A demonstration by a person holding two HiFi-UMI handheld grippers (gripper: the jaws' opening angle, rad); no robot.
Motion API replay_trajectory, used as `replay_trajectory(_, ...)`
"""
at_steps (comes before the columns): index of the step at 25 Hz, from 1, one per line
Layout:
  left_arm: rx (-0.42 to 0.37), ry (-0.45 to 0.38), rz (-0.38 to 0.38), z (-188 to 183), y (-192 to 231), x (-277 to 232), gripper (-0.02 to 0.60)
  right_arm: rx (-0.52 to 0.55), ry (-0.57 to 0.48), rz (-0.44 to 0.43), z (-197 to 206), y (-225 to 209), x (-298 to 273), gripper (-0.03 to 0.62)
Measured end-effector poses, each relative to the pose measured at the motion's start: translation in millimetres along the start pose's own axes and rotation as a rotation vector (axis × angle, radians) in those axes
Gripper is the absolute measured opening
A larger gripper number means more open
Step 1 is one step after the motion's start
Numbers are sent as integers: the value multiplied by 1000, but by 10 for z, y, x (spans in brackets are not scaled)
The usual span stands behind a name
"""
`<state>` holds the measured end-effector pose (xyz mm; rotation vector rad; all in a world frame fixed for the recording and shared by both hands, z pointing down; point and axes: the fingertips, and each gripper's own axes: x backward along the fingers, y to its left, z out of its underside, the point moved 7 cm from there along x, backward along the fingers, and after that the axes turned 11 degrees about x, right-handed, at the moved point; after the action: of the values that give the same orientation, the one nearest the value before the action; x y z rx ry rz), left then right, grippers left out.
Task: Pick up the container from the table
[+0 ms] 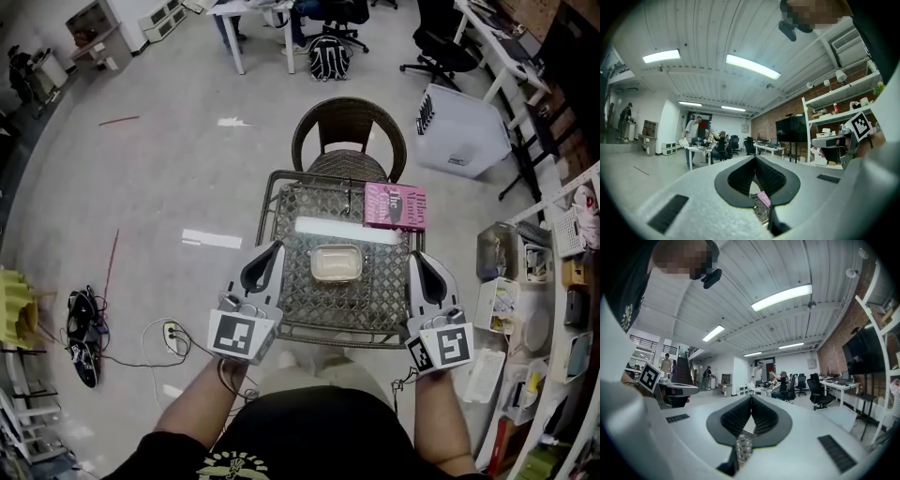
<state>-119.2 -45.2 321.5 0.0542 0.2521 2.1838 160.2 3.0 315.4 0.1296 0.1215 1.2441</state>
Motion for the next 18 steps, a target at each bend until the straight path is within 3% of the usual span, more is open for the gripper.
replay_trajectory(18,30,67,-136,363,-127,-498,9,-54,22,-144,464,-472,-443,11)
